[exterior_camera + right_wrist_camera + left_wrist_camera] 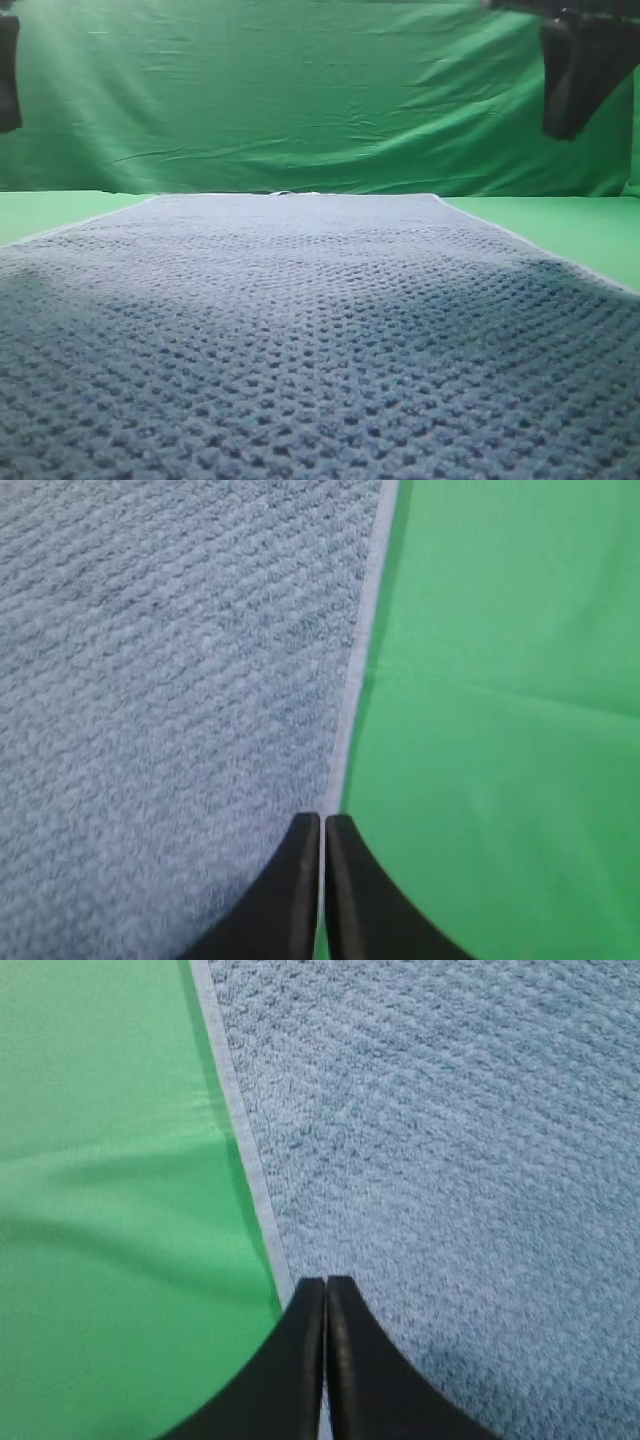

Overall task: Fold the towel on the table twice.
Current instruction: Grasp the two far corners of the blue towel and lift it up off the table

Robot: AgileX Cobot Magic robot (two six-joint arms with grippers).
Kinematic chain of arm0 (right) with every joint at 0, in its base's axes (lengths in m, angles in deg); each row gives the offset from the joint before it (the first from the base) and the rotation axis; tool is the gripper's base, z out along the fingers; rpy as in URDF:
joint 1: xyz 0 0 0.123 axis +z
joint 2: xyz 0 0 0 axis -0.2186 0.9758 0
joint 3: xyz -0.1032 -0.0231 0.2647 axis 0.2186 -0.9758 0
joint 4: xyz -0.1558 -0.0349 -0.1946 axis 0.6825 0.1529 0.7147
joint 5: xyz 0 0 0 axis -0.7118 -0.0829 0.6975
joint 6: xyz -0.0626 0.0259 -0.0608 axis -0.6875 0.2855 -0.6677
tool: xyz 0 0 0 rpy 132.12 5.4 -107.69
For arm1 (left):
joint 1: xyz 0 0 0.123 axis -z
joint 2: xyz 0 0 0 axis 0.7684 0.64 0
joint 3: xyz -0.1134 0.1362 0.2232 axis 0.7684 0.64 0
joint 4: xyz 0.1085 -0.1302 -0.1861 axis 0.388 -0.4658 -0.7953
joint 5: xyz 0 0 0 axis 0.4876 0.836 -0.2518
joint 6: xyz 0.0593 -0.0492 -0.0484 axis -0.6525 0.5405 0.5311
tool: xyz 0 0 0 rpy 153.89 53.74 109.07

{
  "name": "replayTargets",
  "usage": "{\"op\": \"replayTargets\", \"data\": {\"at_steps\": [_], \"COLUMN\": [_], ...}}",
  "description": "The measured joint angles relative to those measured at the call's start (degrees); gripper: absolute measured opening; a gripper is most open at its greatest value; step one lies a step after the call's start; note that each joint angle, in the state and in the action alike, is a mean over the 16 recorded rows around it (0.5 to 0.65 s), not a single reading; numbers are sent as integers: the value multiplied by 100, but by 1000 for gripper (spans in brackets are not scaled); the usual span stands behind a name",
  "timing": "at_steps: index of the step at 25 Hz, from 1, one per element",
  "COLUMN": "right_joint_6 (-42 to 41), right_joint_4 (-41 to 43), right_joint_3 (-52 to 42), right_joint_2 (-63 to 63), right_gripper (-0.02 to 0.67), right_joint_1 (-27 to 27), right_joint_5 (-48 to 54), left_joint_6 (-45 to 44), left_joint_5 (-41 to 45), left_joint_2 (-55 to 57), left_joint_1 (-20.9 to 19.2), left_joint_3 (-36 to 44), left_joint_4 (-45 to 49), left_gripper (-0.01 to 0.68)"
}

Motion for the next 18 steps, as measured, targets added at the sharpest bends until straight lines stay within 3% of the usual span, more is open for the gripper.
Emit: {"op": "replayTargets", "data": {"at_steps": [3,6,14,18], "right_joint_6": [-21,-84,-291,-426], "right_joint_4": [-21,-62,-201,-261], "right_joint_3": [371,670,1071,1112], "right_joint_2": [496,876,1344,1444], "right_gripper": [106,219,534,628], "right_joint_1": [7,7,7,7], "right_joint_5": [3,-23,-188,-300], "left_joint_6": [0,0,22,33], "left_joint_5": [-52,-155,-519,-661], "left_joint_2": [426,736,1121,1227], "left_joint_1": [7,8,9,9], "left_joint_3": [-242,-416,-572,-632], "left_joint_4": [59,72,14,2], "left_gripper": [22,95,412,562]}}
